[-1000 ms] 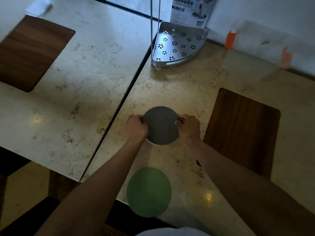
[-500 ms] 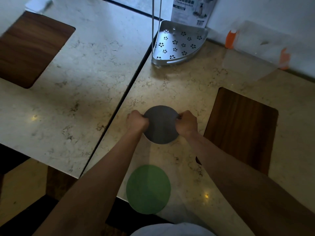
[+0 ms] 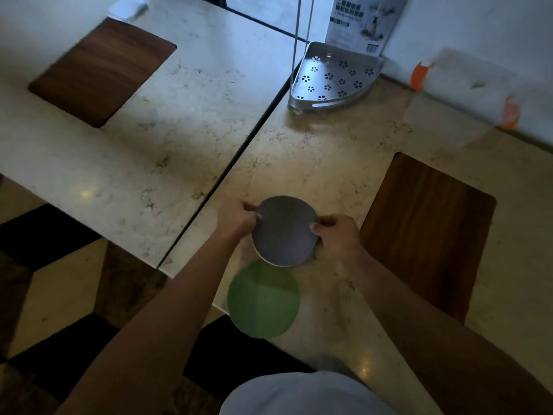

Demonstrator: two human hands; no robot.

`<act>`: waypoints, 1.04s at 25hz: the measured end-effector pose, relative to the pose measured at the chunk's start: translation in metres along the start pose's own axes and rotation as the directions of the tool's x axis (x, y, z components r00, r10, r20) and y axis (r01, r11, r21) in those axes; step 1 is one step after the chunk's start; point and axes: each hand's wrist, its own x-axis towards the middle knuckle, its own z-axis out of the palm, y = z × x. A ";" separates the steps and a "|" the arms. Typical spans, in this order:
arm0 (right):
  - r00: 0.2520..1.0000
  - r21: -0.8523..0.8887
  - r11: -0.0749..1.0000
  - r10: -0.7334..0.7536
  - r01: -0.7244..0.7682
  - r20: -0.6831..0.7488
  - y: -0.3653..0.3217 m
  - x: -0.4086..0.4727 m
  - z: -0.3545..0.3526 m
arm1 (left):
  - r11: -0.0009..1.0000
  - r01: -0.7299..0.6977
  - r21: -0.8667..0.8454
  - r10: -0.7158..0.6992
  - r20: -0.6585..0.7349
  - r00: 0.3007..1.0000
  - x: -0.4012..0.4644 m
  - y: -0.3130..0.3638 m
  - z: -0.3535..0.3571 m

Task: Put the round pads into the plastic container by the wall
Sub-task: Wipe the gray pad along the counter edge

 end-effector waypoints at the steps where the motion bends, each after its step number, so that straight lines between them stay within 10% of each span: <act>1: 1.000 0.007 1.000 -0.004 0.004 0.022 0.008 -0.011 0.004 | 1.000 0.017 -0.012 -0.017 -0.001 1.000 -0.014 -0.011 -0.003; 9: 0.983 -0.159 0.986 -0.016 0.045 0.181 0.057 -0.075 0.032 | 0.978 0.205 -0.027 -0.206 -0.056 0.977 -0.100 -0.088 -0.004; 26: 0.969 -0.347 0.904 -0.236 0.249 0.079 0.070 -0.108 0.054 | 0.969 0.129 0.209 -0.095 -0.166 0.982 -0.128 -0.102 0.015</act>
